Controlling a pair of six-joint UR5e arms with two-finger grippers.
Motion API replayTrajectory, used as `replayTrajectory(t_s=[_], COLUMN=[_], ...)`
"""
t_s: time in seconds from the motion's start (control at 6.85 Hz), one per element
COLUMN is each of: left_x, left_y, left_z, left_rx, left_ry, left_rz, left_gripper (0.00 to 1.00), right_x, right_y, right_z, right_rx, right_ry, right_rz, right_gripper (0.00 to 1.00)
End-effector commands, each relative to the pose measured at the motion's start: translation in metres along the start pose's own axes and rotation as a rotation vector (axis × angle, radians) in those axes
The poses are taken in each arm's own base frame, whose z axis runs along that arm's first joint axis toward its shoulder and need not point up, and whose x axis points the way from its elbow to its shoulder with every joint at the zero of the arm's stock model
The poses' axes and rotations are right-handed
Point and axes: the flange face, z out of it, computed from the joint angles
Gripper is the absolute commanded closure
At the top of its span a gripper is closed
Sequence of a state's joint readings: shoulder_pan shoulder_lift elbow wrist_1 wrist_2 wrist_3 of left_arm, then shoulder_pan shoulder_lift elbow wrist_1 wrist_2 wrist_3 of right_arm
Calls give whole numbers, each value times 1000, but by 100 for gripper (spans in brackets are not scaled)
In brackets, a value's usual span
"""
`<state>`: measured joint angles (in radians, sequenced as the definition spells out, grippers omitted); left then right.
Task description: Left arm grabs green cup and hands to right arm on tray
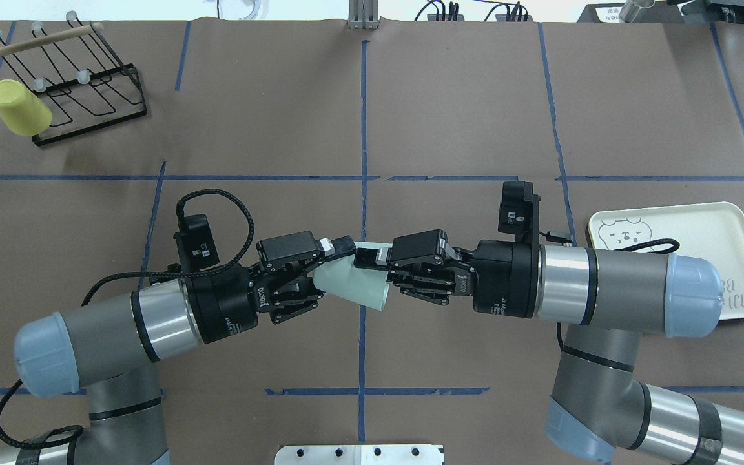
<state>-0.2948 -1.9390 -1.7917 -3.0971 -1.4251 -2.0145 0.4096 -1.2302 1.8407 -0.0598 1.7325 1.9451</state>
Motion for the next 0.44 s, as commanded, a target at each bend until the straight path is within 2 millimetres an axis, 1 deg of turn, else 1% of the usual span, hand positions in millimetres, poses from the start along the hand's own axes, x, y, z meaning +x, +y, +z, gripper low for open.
replayTrajectory(t_s=[0.0,0.15,0.29], left_x=[0,0,-2], left_y=[-1,-1,0], left_z=[0,0,1], left_rx=[1,1,1], left_ry=[1,1,-6], left_rz=[1,1,5], left_gripper=[55,46,1], right_x=[0,0,0], right_y=[1,0,1], right_z=[0,0,0], right_rx=[0,1,1], right_ry=[2,1,0], right_rz=[1,1,1], right_gripper=[82,100,100])
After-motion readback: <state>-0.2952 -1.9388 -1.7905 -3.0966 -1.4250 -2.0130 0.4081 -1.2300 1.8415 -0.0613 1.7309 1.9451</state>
